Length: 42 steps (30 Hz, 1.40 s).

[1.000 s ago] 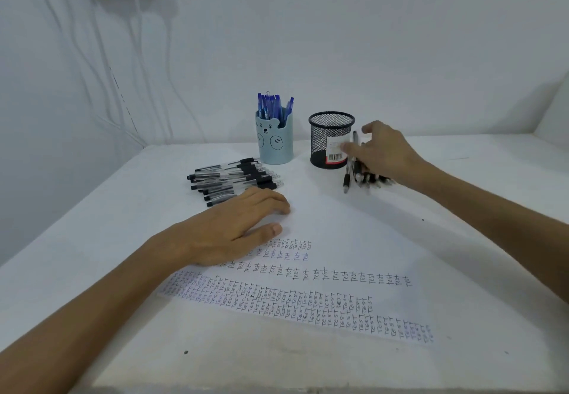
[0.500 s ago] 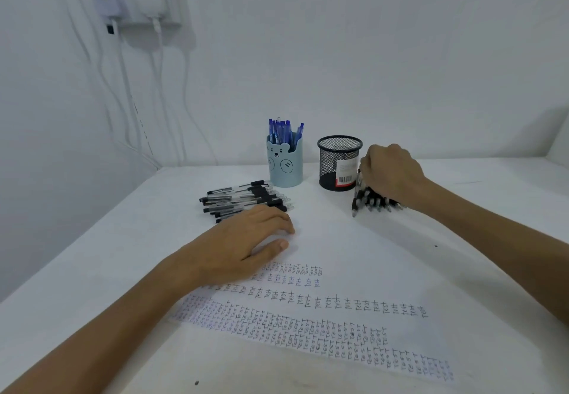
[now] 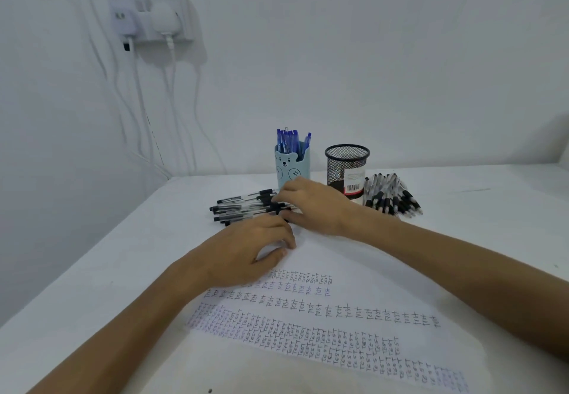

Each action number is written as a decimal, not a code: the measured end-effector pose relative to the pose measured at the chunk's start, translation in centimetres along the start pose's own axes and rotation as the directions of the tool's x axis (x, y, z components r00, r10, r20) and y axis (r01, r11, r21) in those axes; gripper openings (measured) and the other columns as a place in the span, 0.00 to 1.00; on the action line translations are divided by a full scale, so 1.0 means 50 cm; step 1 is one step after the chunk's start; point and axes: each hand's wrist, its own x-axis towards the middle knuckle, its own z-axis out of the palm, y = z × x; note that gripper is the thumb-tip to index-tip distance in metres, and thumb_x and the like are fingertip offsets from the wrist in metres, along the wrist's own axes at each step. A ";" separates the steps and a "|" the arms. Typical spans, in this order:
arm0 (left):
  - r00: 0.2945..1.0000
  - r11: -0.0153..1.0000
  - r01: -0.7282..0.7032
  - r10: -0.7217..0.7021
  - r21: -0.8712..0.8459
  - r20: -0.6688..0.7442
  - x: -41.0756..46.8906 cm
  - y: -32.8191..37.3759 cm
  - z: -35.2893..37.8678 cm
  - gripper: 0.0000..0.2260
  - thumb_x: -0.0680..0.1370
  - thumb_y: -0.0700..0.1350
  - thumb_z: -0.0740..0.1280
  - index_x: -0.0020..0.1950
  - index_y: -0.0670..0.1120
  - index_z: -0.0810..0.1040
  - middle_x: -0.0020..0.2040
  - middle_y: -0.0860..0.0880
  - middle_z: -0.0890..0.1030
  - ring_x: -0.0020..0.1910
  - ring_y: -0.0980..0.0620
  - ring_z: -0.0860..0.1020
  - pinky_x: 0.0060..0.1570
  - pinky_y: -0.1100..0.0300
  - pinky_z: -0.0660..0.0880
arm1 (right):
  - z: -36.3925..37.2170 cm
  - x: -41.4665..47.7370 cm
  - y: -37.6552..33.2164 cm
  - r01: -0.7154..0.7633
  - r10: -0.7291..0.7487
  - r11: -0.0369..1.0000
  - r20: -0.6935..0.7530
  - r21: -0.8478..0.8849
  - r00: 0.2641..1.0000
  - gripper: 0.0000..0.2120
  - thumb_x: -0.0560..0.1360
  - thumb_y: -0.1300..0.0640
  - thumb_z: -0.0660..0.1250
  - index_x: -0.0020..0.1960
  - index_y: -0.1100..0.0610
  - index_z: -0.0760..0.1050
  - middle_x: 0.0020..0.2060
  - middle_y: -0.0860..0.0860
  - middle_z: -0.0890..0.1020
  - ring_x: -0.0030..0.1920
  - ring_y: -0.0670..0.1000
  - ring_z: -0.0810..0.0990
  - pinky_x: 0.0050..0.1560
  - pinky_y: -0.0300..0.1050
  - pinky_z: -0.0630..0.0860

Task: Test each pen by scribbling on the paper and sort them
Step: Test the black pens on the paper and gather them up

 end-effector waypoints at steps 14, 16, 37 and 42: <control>1.000 1.000 0.007 -0.007 0.002 0.021 0.000 -0.005 -0.003 0.12 0.85 0.53 0.59 0.63 0.55 0.79 0.63 0.63 0.75 0.64 0.63 0.72 0.64 0.57 0.74 | -0.028 -0.050 0.041 -0.013 0.024 0.983 0.057 -0.186 0.998 0.23 0.78 0.66 0.60 0.72 0.57 0.65 0.54 0.55 0.78 0.49 0.57 0.75 0.43 0.53 0.76; 1.000 1.000 0.006 -0.006 0.009 0.025 0.000 -0.007 -0.001 0.10 0.85 0.52 0.61 0.63 0.56 0.78 0.63 0.63 0.75 0.64 0.63 0.72 0.64 0.56 0.74 | -0.029 -0.066 0.053 -0.036 0.048 0.974 0.050 -0.222 0.998 0.19 0.78 0.63 0.61 0.69 0.57 0.69 0.53 0.55 0.78 0.50 0.59 0.78 0.44 0.55 0.77; 0.995 0.999 0.049 -0.048 -0.015 0.084 0.000 -0.004 -0.008 0.15 0.82 0.58 0.57 0.64 0.57 0.78 0.64 0.65 0.74 0.65 0.62 0.73 0.63 0.51 0.75 | -0.034 -0.094 0.019 -0.401 0.420 0.887 -0.037 0.230 0.907 0.40 0.65 0.16 0.56 0.31 0.54 0.58 0.25 0.49 0.63 0.28 0.49 0.63 0.37 0.48 0.64; 0.995 0.998 0.056 -0.054 -0.021 0.083 -0.001 -0.002 -0.010 0.14 0.82 0.57 0.58 0.64 0.57 0.78 0.64 0.64 0.75 0.64 0.62 0.73 0.64 0.51 0.74 | -0.037 -0.098 0.008 -0.376 0.398 0.880 -0.019 0.291 0.917 0.40 0.65 0.18 0.61 0.29 0.55 0.56 0.24 0.51 0.62 0.28 0.50 0.61 0.35 0.46 0.61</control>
